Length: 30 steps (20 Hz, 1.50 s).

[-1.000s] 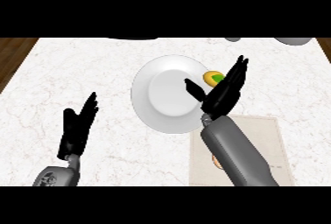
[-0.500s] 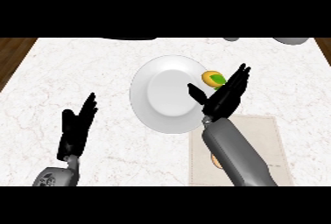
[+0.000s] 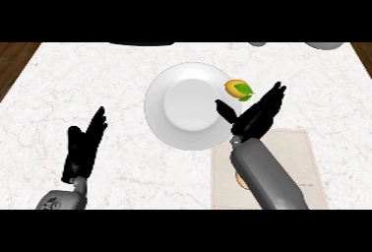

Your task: Pick the lemon from the placemat and place it in the plate

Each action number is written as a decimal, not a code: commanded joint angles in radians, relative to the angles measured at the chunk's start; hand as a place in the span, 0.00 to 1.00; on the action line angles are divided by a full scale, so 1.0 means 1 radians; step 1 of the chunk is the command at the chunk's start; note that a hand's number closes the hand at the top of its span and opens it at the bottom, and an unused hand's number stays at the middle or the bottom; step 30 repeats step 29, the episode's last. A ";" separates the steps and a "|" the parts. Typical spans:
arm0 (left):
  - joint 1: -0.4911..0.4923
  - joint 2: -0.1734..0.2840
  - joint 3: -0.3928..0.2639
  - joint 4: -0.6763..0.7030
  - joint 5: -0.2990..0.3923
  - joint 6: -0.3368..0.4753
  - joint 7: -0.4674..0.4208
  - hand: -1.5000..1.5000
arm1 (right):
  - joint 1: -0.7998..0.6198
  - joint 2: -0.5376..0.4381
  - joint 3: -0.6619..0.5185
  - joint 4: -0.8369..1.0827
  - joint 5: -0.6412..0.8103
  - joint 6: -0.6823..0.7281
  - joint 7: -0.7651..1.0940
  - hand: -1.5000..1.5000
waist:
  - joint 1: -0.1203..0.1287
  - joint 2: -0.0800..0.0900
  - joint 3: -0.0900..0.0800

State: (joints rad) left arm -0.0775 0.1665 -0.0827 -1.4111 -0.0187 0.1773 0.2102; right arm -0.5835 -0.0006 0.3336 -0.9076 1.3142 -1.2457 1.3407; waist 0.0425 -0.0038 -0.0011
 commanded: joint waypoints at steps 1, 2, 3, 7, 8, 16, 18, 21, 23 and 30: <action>0.009 -0.036 -0.018 0.003 -0.014 0.025 -0.015 0.50 | 0.055 0.001 0.029 -0.037 0.013 -0.044 0.151 0.00 | -0.011 -0.003 0.000; 0.024 0.000 -0.007 -0.047 -0.006 0.007 0.022 0.50 | 0.082 0.001 0.030 -0.053 0.033 -0.040 0.151 0.00 | -0.010 -0.007 0.001; -0.050 -0.004 0.004 -0.021 -0.006 0.015 0.065 0.50 | 0.041 0.001 0.013 -0.033 0.032 -0.051 0.152 0.00 | -0.012 0.000 0.001; 0.010 -0.021 0.003 0.020 -0.021 0.032 -0.026 0.50 | 0.149 0.001 0.020 -0.104 0.055 -0.038 0.152 0.00 | -0.030 -0.005 -0.001; 0.009 0.008 0.039 0.019 0.012 0.004 -0.023 0.50 | 0.147 0.001 0.015 -0.101 0.073 -0.049 0.153 0.00 | -0.022 -0.003 -0.001; 0.016 0.012 0.027 -0.024 -0.002 0.008 0.017 0.50 | 0.284 0.001 0.001 -0.226 0.148 -0.031 0.154 0.00 | -0.038 -0.006 0.000; 0.023 0.005 0.024 -0.037 0.006 0.006 0.026 0.50 | 0.317 0.001 -0.016 -0.271 0.179 -0.042 0.154 0.00 | -0.042 -0.007 0.000; 0.072 -0.006 0.016 -0.029 -0.005 0.014 -0.021 0.50 | 0.405 0.001 -0.036 -0.325 0.207 -0.040 0.154 0.00 | -0.047 -0.008 -0.001; -0.036 0.001 0.038 -0.013 0.000 0.021 0.046 0.50 | 0.413 0.001 -0.039 -0.325 0.214 -0.040 0.155 0.00 | -0.055 -0.001 0.000; 0.034 0.001 0.026 -0.011 -0.002 0.005 0.000 0.50 | 0.525 0.001 0.000 -0.395 0.226 -0.021 0.155 0.00 | -0.048 -0.001 0.000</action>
